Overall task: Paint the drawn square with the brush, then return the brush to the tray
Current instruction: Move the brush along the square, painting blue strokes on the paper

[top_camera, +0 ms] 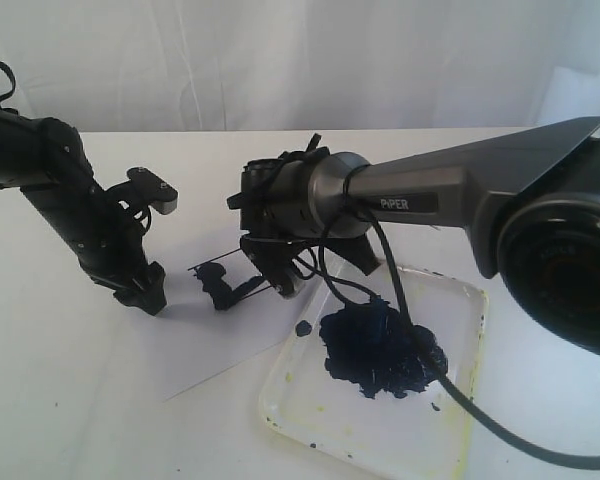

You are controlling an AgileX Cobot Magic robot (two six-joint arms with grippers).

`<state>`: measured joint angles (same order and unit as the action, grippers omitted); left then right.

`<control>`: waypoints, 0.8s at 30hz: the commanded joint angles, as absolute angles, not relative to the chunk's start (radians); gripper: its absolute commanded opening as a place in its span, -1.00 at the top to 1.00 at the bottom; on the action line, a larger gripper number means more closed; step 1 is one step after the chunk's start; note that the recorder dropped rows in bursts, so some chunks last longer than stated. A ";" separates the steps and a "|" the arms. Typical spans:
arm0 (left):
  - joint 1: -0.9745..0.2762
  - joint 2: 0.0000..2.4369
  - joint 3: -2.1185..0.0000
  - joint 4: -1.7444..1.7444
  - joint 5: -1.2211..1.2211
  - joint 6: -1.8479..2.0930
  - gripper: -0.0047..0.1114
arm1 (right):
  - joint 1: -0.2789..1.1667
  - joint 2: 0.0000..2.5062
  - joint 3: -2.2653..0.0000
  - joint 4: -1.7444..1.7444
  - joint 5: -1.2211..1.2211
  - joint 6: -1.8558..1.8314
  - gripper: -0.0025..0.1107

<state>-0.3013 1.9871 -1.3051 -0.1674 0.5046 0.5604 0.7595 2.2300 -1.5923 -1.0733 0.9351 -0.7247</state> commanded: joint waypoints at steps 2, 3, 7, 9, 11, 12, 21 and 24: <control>-0.303 1.997 -1.291 -0.168 0.500 0.556 -0.36 | 0.759 2.216 -1.593 -1.069 0.946 -0.734 0.96; -0.303 1.997 -1.291 -0.168 0.500 0.556 -0.36 | 0.759 2.216 -1.593 -1.069 0.946 -0.715 0.96; -0.303 1.997 -1.291 -0.168 0.498 0.556 -0.36 | 0.759 2.216 -1.593 -1.073 0.968 -0.646 0.96; -0.303 1.997 -1.291 -0.168 0.498 0.556 -0.36 | 0.757 2.216 -1.593 -1.073 0.993 -0.641 0.96; -0.303 1.997 -1.291 -0.168 0.498 0.556 -0.36 | 0.757 2.216 -1.593 -1.077 1.017 -0.641 0.96; -0.303 1.997 -1.291 -0.168 0.498 0.556 -0.36 | 0.757 2.216 -1.593 -1.077 1.024 -0.643 0.96; -0.303 1.997 -1.291 -0.168 0.498 0.556 -0.36 | 0.757 2.216 -1.593 -1.085 1.054 -0.621 0.96; -0.303 1.997 -1.291 -0.168 0.498 0.556 -0.36 | 0.757 2.216 -1.593 -1.090 1.073 -0.621 0.96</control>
